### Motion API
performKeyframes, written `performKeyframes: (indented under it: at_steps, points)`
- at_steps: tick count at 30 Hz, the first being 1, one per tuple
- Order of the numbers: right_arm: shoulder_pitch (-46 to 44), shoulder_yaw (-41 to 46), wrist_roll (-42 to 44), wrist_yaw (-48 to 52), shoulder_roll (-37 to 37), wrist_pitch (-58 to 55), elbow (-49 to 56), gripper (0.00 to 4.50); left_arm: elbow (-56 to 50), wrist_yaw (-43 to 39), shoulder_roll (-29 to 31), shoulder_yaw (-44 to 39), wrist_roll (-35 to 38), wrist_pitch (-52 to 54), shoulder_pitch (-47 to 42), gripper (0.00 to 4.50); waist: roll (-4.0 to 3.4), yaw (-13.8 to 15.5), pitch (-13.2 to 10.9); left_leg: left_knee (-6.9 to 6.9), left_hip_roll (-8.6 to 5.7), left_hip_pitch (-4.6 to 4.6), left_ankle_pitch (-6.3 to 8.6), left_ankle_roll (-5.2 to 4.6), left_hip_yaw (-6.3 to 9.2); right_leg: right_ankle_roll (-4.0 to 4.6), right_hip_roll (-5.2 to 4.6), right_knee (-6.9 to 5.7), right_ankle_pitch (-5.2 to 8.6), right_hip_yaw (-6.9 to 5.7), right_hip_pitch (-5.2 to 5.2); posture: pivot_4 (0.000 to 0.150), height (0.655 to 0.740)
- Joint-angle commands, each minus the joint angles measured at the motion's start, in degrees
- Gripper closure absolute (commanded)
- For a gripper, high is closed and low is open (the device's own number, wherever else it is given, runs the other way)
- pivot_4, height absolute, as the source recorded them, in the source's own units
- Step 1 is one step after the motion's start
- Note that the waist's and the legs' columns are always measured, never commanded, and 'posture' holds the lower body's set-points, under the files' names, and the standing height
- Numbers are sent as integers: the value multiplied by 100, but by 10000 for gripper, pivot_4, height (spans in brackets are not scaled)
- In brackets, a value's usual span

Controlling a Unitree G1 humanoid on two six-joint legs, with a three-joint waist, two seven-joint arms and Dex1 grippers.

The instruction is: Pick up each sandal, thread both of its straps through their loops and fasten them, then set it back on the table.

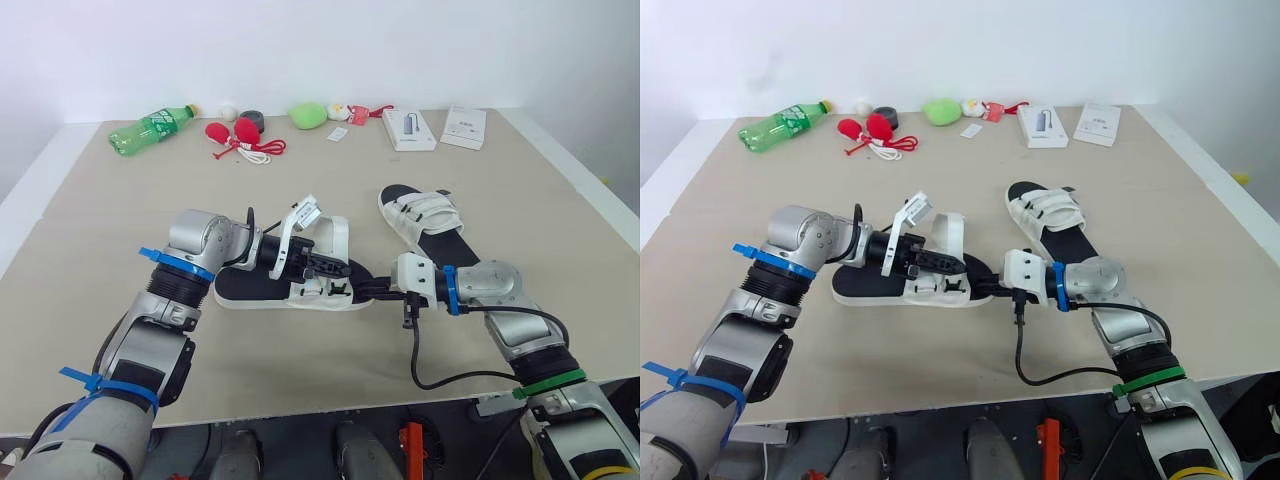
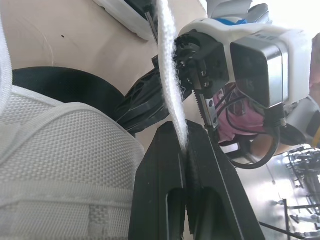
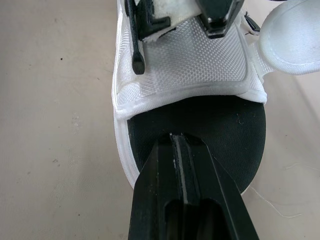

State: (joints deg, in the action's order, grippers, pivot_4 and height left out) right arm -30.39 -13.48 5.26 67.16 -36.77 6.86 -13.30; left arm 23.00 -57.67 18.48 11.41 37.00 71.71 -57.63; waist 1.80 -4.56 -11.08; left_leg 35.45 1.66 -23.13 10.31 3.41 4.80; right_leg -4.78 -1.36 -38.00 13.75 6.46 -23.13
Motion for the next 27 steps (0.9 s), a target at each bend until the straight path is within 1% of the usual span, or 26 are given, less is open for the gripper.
performKeyframes:
  at_steps: [1,7,12,17,20,23,27]
  points:
    - [86,-175,-275,48,-51,-90,-202,45000,-101,22,-87,-152,97,226,-78,44027,0,0,0,0,0,0,0,0,0,0,0,0,0,0,0,1500,7400]
    - [94,-191,-280,36,-26,-98,-188,45000,-144,251,-229,0,-109,291,94,44027,0,1,0,0,0,0,0,0,0,0,0,0,0,0,0,1500,7400]
    - [101,-193,-281,34,-27,-105,-184,45000,-224,273,-259,89,-193,250,195,44027,5,2,4,2,0,3,0,0,0,-1,-1,0,0,0,4,1500,7400]
    - [107,-187,-285,33,-41,-97,-194,45000,-390,140,-137,406,-502,-262,327,44027,5,4,5,2,0,5,0,0,0,-1,-1,0,0,0,5,1500,7400]
    - [100,-190,-287,31,-34,-90,-204,45000,-664,15,-75,597,-605,-561,474,44027,6,7,6,3,0,5,0,0,0,-1,-1,0,-1,0,5,1500,7400]
    - [86,-190,-288,36,-35,-83,-217,45000,-1023,-123,3,686,-538,-494,606,44027,7,7,7,3,0,7,-1,1,0,22,-2,0,12,0,8,1500,7400]
    - [75,-198,-299,44,-41,-72,-233,45000,-1357,-277,135,700,-393,-282,690,44027,7,2,7,1,0,7,0,1,0,25,-1,0,15,0,8,1500,7400]
